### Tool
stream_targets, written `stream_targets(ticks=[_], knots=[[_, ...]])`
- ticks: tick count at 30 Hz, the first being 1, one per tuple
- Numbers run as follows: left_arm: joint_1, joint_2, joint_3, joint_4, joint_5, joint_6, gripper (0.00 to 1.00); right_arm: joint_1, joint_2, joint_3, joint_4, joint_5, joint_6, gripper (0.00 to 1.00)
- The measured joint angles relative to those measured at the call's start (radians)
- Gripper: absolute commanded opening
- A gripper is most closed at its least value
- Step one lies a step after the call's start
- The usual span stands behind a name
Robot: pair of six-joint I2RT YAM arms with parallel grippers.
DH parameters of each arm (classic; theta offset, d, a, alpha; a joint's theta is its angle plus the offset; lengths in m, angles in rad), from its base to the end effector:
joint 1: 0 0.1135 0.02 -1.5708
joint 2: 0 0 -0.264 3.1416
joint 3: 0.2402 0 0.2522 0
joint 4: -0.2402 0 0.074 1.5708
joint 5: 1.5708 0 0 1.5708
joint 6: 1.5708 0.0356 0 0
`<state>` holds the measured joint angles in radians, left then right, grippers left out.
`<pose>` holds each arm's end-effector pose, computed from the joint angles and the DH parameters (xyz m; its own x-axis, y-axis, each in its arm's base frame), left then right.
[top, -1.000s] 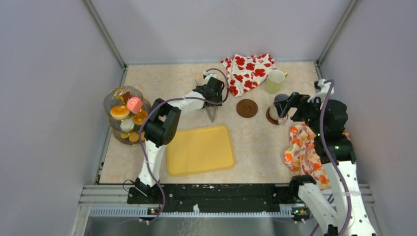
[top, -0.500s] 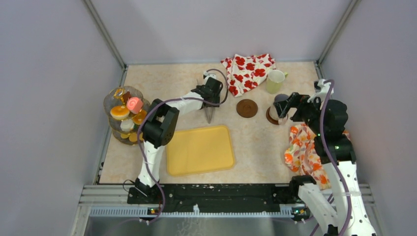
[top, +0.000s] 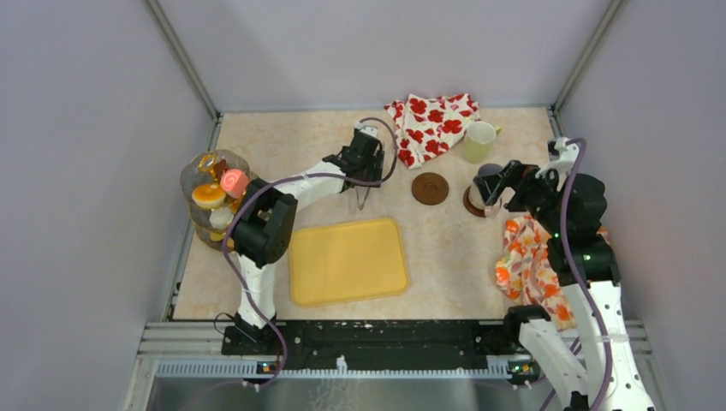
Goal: Serve the afternoon tea
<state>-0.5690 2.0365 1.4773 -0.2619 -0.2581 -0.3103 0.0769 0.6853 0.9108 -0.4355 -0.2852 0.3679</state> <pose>0.3856 -0.2358 0.1909 -0.7015 0.0982 -0.7059 0.1683 0.9853 -0.0302 0.1455 0.0213 0.3713 -0.3191 0.3216 -0.8915 -0.2500 0.8788 0.4065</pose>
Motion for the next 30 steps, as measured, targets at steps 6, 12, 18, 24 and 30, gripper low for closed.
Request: stream_targets(ticks=[6,12,18,24,30], knots=[[0.000,-0.078,-0.078,0.011,0.050,0.000,0.71,0.000,-0.008,0.006,-0.008,0.004,0.000,0.99],[0.000,-0.177,-0.163,0.012,0.134,0.020,0.70,0.000,-0.038,0.008,-0.011,0.008,0.000,0.99],[0.000,-0.310,-0.211,-0.009,0.190,0.076,0.69,0.000,-0.050,0.008,-0.026,0.012,0.000,0.99],[0.000,-0.483,-0.310,-0.025,0.292,0.131,0.69,0.000,-0.050,0.011,-0.044,0.023,-0.020,0.99],[0.003,-0.674,-0.492,-0.018,0.497,0.229,0.65,0.000,-0.049,0.023,-0.061,0.029,-0.035,0.99]])
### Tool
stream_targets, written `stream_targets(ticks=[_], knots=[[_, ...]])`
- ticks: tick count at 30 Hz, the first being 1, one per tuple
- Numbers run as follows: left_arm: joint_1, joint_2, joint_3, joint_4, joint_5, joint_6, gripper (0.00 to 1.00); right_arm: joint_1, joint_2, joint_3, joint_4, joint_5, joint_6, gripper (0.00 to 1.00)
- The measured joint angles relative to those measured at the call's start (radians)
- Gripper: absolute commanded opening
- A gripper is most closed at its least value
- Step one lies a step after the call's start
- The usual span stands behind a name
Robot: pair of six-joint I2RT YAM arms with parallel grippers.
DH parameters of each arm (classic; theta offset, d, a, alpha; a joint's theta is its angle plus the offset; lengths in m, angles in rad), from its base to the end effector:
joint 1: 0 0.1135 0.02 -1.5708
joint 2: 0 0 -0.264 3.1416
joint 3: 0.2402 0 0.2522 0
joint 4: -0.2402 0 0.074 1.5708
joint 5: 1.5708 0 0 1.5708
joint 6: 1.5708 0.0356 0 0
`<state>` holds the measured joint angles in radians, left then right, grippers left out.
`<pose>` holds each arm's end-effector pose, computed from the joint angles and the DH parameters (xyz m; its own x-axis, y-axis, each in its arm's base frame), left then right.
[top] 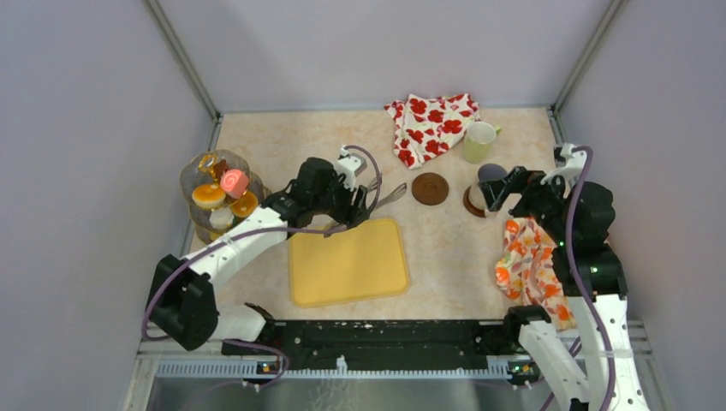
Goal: Serve the afternoon tea
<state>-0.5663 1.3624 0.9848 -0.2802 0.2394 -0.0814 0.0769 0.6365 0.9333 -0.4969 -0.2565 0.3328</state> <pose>0.2496 -0.1687 0.2709 -0.5695 0.2685 -0.7769 0.6354 0.7434 -0.2088 0.1296 0.0190 0.3779 -0.2926 0.2944 -0.9098 -0.2398 0.8984 0.3678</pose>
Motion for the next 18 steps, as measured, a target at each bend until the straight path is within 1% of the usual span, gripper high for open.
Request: stream_targets(ticks=[3,6,9,13,15,18], knots=[[0.000,-0.058,-0.065,0.000,0.076,0.058,0.68,0.000,-0.003,0.000,0.001,-0.007,0.000,0.99],[0.000,-0.127,-0.134,-0.005,0.126,0.129,0.69,0.000,-0.003,0.001,-0.001,-0.007,0.000,0.99],[0.000,-0.202,-0.195,-0.010,0.154,0.199,0.65,0.000,-0.009,0.006,-0.006,-0.007,0.000,0.99],[0.000,-0.305,-0.298,0.005,0.174,0.281,0.67,0.000,-0.024,0.006,-0.006,-0.010,0.001,0.99],[0.000,-0.354,-0.365,0.039,0.177,0.316,0.69,0.000,-0.028,0.008,-0.007,-0.015,0.002,0.99],[0.000,-0.397,-0.441,0.062,0.192,0.357,0.71,0.000,-0.026,0.020,-0.005,-0.024,0.003,0.99]])
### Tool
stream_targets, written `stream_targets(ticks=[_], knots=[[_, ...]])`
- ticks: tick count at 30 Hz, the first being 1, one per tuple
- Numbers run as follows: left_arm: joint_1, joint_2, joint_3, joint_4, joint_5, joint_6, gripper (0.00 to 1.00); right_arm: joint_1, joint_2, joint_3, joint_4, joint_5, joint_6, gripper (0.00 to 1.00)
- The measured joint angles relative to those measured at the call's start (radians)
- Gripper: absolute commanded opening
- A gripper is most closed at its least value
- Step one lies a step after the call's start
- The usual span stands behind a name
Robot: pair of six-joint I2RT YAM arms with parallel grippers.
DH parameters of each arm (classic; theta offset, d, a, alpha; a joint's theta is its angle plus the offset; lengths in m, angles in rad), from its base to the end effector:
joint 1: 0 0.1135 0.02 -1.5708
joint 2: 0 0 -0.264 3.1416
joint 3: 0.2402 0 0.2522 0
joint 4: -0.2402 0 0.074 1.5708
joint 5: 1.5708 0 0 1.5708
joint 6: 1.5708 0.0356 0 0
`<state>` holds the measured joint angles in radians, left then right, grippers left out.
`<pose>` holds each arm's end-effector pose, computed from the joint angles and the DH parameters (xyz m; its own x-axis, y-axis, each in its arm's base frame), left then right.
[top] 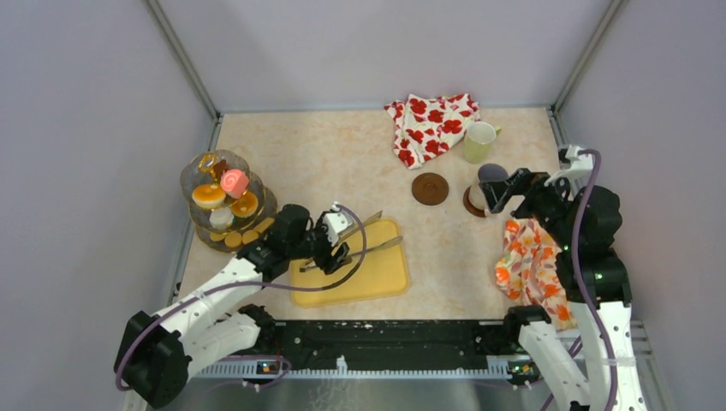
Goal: Serve the afternoon tea
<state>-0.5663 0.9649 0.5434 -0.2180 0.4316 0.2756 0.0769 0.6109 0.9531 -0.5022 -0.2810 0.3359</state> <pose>0.1634 -0.1215 0.2216 -0.2749 0.4677 -0.8401 0.8786 0.4771 -0.0219 0.1201 0.0192 0.3864 -0.2643 0.2973 -0.9175 -0.2750 0.8886 0.3671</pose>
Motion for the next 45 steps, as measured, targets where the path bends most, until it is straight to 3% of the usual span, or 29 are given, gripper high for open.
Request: stream_targets(ticks=[9,21,36,39,45], knots=[[-0.005,0.023,-0.052,0.009,0.074,0.102,0.72,0.000,-0.001,0.011,-0.008,-0.024,0.008,0.99],[-0.008,0.121,-0.052,0.004,0.028,0.257,0.80,0.000,-0.002,0.071,-0.020,-0.030,0.006,0.99],[-0.010,0.118,-0.056,0.008,0.025,0.285,0.88,0.000,0.001,0.070,-0.016,-0.035,0.011,0.99],[-0.010,0.098,-0.051,0.006,0.014,0.285,0.97,0.000,0.013,0.070,-0.013,-0.032,0.031,0.99],[-0.010,0.022,0.044,0.005,-0.006,0.273,0.98,0.000,0.102,0.071,-0.021,0.013,0.066,0.99]])
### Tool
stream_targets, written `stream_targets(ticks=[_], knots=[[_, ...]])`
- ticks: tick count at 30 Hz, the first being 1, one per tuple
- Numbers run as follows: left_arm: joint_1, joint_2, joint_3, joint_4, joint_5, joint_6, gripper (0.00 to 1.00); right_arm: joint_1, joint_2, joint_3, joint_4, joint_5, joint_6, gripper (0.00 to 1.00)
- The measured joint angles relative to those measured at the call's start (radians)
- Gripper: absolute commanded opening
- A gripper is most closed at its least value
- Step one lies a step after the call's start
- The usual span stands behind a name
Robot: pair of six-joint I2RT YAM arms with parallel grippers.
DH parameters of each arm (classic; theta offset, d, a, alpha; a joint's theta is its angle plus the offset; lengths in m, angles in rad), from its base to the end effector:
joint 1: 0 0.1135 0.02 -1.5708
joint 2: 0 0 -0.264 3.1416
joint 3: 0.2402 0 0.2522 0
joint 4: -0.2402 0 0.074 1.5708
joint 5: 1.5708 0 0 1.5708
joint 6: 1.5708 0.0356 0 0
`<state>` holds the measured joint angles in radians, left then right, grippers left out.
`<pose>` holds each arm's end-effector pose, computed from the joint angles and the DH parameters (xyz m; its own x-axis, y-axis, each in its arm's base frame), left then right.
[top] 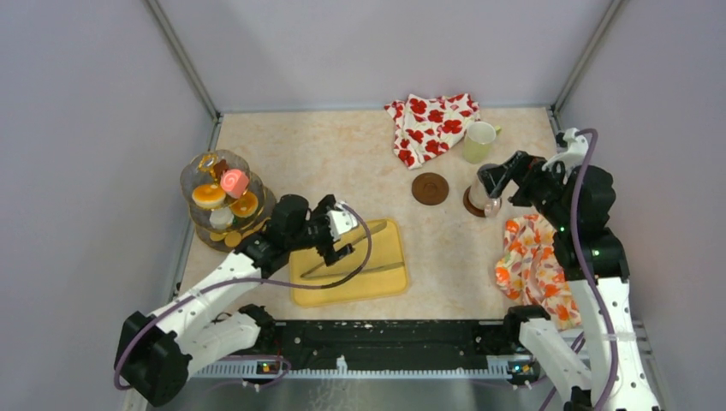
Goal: Serve the afternoon tea
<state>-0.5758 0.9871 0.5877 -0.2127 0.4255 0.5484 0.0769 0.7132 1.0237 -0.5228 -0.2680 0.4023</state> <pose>0.1687 -0.1270 0.2327 -0.0050 0.5694 -0.8221 0.9163 0.3318 0.2243 0.1400 0.0202 0.3954 -0.3234 0.3538 -0.8777 -0.2234 0.8727 0.4341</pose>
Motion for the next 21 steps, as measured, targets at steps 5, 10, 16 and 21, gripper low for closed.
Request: stream_targets(ticks=[5,10,16,21], knots=[[-0.001,-0.061,0.056,0.102,-0.003,-0.076,0.99,0.000,0.084,-0.001,0.021,0.058,-0.017,0.98],[-0.001,-0.068,0.061,0.193,-0.082,-0.228,0.99,0.000,0.221,0.006,0.069,0.118,-0.062,0.94],[-0.001,0.045,0.182,0.095,-0.260,-0.462,0.99,0.000,0.386,0.006,0.141,0.216,-0.073,0.77],[-0.001,0.100,0.291,-0.039,-0.395,-0.587,0.99,0.000,0.526,0.046,0.202,0.305,-0.061,0.59]])
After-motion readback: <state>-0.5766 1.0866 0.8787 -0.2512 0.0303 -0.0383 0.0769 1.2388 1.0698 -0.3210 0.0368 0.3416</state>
